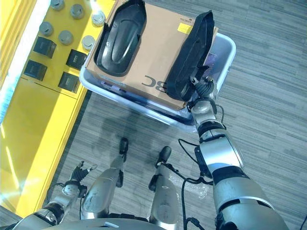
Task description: Move parts from the plastic box to the shelf.
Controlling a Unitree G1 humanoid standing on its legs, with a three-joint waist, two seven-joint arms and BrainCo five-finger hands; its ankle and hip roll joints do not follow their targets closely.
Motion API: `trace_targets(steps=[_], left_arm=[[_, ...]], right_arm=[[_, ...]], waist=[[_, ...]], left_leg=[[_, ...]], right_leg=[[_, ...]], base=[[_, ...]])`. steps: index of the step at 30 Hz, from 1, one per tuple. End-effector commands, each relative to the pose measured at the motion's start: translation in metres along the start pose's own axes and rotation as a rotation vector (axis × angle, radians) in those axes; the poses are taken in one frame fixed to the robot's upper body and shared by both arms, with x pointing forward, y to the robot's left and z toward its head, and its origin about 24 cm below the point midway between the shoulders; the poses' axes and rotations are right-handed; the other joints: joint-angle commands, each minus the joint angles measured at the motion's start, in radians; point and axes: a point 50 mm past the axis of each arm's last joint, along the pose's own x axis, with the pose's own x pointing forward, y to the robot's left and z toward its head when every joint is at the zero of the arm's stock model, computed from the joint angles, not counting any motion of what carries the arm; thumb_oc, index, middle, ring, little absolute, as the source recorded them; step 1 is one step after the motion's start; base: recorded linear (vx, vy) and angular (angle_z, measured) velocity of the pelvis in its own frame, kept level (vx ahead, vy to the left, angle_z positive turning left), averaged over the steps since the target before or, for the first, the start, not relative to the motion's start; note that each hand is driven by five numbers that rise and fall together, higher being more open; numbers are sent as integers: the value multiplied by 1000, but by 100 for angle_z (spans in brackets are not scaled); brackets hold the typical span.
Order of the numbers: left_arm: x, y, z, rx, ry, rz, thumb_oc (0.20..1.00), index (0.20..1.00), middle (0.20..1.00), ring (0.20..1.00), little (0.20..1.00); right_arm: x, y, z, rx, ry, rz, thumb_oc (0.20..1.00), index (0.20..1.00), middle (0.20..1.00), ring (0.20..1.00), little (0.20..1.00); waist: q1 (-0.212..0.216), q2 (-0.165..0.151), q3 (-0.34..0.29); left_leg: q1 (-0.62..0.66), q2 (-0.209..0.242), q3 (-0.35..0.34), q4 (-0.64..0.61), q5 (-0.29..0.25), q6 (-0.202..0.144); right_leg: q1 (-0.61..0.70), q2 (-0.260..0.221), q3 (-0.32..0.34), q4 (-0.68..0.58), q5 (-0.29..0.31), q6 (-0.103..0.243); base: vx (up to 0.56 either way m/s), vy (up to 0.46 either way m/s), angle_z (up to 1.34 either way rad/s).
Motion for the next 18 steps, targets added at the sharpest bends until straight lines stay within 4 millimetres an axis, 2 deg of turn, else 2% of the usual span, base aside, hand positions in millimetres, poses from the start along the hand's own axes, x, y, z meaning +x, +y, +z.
trace_targets(steps=[1,7,11,14,16,17,18], left_arm=[[4,3,5,46,-7,8,1000,1000,1000,1000,1000],[5,10,6,32,-20,25,1000,1000,1000,1000,1000],[4,13,6,9,-32,32,1000,1000,1000,1000,1000],[3,21,2,-114,-10,53,1000,1000,1000,1000,1000],[4,30,10,-221,-51,80,1000,1000,1000,1000,1000],[4,30,10,-220,-50,79,1000,1000,1000,1000,1000],[4,38,25,-265,-127,85,1000,1000,1000,1000,1000]], right_arm=[[-3,1,-20,-35,75,28,200,200,200,200,200],[-6,-2,-25,-2,22,35,200,200,200,200,200],[-6,-10,-20,5,-40,3,200,200,200,200,200],[-8,-22,-24,-54,-96,-25,200,200,200,200,200],[-9,-32,-20,-96,-152,-48,200,200,200,200,200],[-9,-31,-20,-96,-151,-48,200,200,200,200,200],[-9,-41,-19,-136,-184,-72,200,200,200,200,200]], waist=[[33,1,-41],[17,-16,-69],[3,-27,-87],[-10,-40,-120],[-15,-43,-140],[-14,-43,-139],[-16,-43,-148]], left_leg=[[-18,23,-33,7,-37,-81],[20,25,-24,7,-48,-80],[49,31,-16,7,-55,-79],[99,40,5,7,-64,-78],[124,43,10,7,-67,-79],[126,43,10,7,-67,-79],[148,46,16,7,-72,-81]], right_leg=[[79,-89,41,-2,-49,116],[119,-88,35,-2,-58,115],[141,-86,37,-2,-64,114],[185,-86,39,-2,-75,111],[209,-90,35,-2,-80,111],[211,-90,35,-2,-80,111],[232,-90,33,-2,-87,111]], base=[[7,5,12],[2,-4,8],[1,-5,-2],[22,-30,-10],[22,-20,-12],[19,-25,-6],[34,-24,-6]])
